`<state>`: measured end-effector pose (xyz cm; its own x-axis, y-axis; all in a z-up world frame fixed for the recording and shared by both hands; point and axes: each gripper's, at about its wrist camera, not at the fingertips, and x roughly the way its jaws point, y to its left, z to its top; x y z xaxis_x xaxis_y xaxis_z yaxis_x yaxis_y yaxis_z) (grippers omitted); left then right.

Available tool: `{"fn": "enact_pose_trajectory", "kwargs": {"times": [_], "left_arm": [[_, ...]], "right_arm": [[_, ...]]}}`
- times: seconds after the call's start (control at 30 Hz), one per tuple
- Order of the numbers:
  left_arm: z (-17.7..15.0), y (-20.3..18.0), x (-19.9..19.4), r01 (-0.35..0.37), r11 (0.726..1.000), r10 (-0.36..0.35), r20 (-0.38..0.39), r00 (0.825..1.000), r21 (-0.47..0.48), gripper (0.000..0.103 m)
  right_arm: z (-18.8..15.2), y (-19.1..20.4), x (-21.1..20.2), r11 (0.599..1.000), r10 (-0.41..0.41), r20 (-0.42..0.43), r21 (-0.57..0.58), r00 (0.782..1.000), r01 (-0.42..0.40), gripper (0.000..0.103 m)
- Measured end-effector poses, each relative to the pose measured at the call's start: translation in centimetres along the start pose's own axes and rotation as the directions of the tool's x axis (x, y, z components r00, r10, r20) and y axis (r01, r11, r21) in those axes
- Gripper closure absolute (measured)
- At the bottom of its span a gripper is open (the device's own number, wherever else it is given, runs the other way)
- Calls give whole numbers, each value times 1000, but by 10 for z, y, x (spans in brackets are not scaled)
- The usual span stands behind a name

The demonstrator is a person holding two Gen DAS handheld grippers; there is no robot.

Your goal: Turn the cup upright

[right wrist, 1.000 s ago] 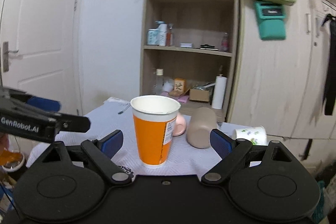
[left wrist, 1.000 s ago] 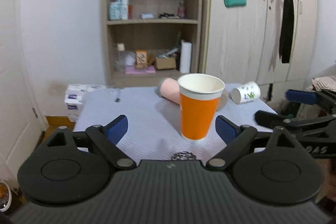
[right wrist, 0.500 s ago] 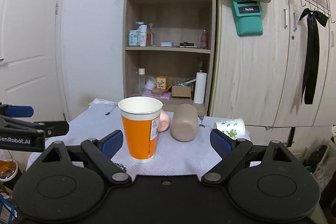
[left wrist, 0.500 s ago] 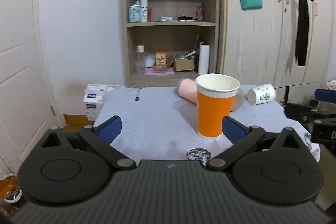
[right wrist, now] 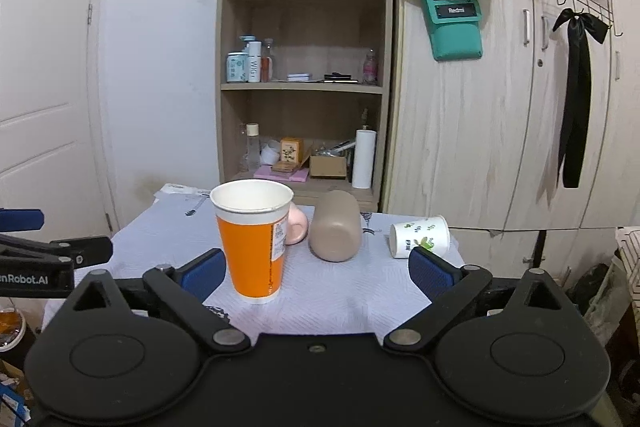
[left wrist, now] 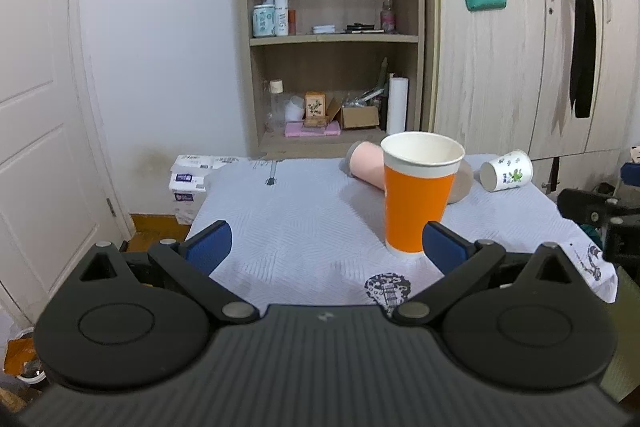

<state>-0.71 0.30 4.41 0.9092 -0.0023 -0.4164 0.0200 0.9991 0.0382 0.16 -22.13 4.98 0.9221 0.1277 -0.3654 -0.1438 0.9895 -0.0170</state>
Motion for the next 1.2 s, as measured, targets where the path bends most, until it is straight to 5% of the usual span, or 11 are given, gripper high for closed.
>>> {"fn": "enact_pose_trajectory", "kwargs": {"times": [1.2], "left_arm": [[-2,-5,16,-47,998,51,-81,995,44,0]], "right_arm": [[-4,0,7,997,-62,-44,43,997,64,1]]}}
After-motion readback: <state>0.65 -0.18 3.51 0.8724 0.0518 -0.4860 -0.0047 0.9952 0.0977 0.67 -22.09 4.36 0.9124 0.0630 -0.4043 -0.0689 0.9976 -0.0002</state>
